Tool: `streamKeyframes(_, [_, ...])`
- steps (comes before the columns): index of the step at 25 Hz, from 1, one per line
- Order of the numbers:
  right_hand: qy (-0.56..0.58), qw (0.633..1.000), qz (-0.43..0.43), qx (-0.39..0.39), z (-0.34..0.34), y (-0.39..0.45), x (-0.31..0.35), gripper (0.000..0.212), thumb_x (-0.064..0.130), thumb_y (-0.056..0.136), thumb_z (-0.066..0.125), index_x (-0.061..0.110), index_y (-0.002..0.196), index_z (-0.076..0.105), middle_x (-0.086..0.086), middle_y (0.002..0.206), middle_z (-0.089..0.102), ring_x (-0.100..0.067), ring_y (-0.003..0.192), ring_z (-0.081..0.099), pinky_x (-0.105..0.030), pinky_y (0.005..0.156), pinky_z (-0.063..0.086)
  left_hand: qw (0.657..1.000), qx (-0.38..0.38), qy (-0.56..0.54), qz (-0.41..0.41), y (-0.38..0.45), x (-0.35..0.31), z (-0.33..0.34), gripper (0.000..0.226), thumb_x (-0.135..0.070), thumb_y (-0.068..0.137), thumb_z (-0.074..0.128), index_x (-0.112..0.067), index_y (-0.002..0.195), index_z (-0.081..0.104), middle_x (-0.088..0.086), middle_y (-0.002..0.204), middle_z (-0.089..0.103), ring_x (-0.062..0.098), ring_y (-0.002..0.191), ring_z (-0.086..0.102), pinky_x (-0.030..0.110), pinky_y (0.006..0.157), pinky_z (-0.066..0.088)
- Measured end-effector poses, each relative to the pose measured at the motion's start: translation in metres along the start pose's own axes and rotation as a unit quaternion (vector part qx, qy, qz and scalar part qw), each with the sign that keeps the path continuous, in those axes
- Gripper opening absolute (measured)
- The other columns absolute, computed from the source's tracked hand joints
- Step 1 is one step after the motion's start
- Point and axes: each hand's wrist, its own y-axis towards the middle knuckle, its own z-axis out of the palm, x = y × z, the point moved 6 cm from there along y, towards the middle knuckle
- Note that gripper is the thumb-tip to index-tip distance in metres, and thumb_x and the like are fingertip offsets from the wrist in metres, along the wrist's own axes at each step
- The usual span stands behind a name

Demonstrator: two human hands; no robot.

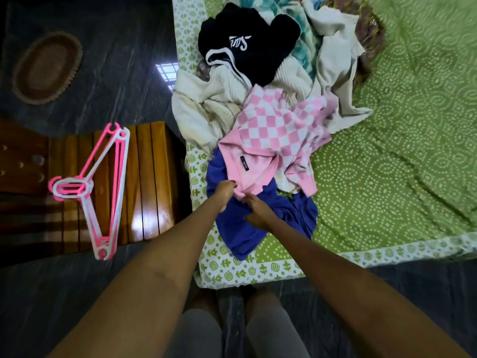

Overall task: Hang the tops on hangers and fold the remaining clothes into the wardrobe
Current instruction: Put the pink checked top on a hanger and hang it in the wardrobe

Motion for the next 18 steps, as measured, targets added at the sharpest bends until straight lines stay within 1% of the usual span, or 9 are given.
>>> streamKeyframes(2, [-0.013, 1.000, 0.003, -0.023, 0.003, 0.001, -0.002, 0.050, 0.001, 0.079, 0.058, -0.002, 0.128, 0.050, -0.016, 0.133, 0.046, -0.033, 0.114, 0.050, -0.036, 0.091, 0.042, 0.997, -0.038, -0.049, 0.050, 0.003, -0.002, -0.007, 0.025, -0.003, 0.094, 0.046, 0.000, 0.114, 0.061, 0.005, 0.100, 0.057, 0.018, 0.096, 0.047, 0.015, 0.061, 0.040])
streamKeyframes(3, [-0.007, 0.999, -0.003, -0.048, 0.002, 0.000, 0.002, 0.038, 0.003, 0.079, 0.060, -0.006, 0.116, 0.057, -0.020, 0.121, 0.054, -0.035, 0.107, 0.053, -0.039, 0.088, 0.044, 0.993, -0.062, -0.069, 0.070, 0.001, -0.001, -0.014, 0.026, -0.001, 0.092, 0.047, 0.002, 0.114, 0.061, 0.006, 0.101, 0.056, 0.018, 0.096, 0.049, 0.009, 0.059, 0.040])
streamKeyframes(4, [-0.011, 0.998, -0.003, -0.065, 0.002, 0.000, 0.006, 0.027, 0.005, 0.078, 0.062, -0.010, 0.101, 0.062, -0.023, 0.108, 0.060, -0.037, 0.099, 0.056, -0.042, 0.081, 0.045, 0.991, -0.077, -0.073, 0.087, -0.002, 0.002, -0.021, 0.025, 0.002, 0.091, 0.048, 0.004, 0.111, 0.062, 0.008, 0.103, 0.058, 0.020, 0.096, 0.052, 0.008, 0.061, 0.042])
streamKeyframes(6, [-0.071, 0.996, -0.001, -0.048, 0.001, 0.001, 0.018, 0.022, 0.014, 0.080, 0.063, -0.009, 0.082, 0.064, -0.024, 0.090, 0.064, -0.038, 0.086, 0.059, -0.039, 0.067, 0.046, 0.992, -0.069, -0.019, 0.102, -0.002, 0.016, -0.033, 0.027, 0.008, 0.087, 0.047, 0.007, 0.108, 0.064, 0.017, 0.109, 0.063, 0.029, 0.102, 0.058, 0.015, 0.076, 0.043])
streamKeyframes(8, [-0.152, 0.988, 0.016, -0.016, 0.001, 0.002, 0.034, 0.022, 0.021, 0.084, 0.060, 0.001, 0.086, 0.069, -0.018, 0.093, 0.067, -0.035, 0.090, 0.060, -0.035, 0.067, 0.044, 0.993, -0.058, 0.036, 0.096, -0.004, 0.029, -0.055, 0.031, 0.011, 0.086, 0.043, 0.006, 0.106, 0.066, 0.015, 0.107, 0.064, 0.028, 0.100, 0.059, 0.014, 0.075, 0.043])
streamKeyframes(9, [-0.156, 0.987, 0.019, -0.022, 0.000, 0.005, 0.046, 0.022, 0.022, 0.085, 0.059, 0.004, 0.090, 0.070, -0.015, 0.096, 0.068, -0.033, 0.093, 0.061, -0.034, 0.069, 0.045, 0.993, -0.062, 0.046, 0.091, -0.006, 0.032, -0.072, 0.030, 0.009, 0.087, 0.043, 0.006, 0.105, 0.066, 0.011, 0.102, 0.063, 0.023, 0.093, 0.057, 0.010, 0.067, 0.042])
streamKeyframes(11, [-0.130, 0.991, 0.014, -0.039, 0.006, 0.014, 0.076, 0.023, 0.022, 0.087, 0.057, 0.005, 0.094, 0.071, -0.015, 0.101, 0.068, -0.032, 0.096, 0.061, -0.035, 0.074, 0.047, 0.991, -0.084, 0.043, 0.090, -0.010, 0.036, -0.109, 0.025, 0.002, 0.091, 0.045, 0.004, 0.104, 0.066, 0.011, 0.099, 0.059, 0.020, 0.087, 0.054, 0.016, 0.060, 0.042])
streamKeyframes(14, [-0.103, 0.994, 0.003, -0.030, 0.038, 0.041, 0.144, 0.023, 0.019, 0.086, 0.058, 0.004, 0.096, 0.072, -0.016, 0.104, 0.068, -0.031, 0.103, 0.059, -0.034, 0.082, 0.045, 0.981, -0.154, 0.050, 0.107, -0.011, 0.044, -0.185, 0.020, -0.001, 0.089, 0.051, 0.004, 0.104, 0.064, 0.017, 0.106, 0.061, 0.028, 0.099, 0.058, 0.022, 0.074, 0.039])
streamKeyframes(18, [-0.058, 0.997, -0.023, 0.036, 0.098, 0.090, 0.222, 0.017, 0.016, 0.087, 0.055, 0.009, 0.083, 0.069, -0.010, 0.090, 0.067, -0.024, 0.090, 0.062, -0.030, 0.070, 0.044, 0.950, -0.272, 0.073, 0.136, -0.006, 0.059, -0.284, 0.022, -0.005, 0.086, 0.057, 0.007, 0.103, 0.063, 0.026, 0.112, 0.058, 0.037, 0.108, 0.054, 0.028, 0.090, 0.035])
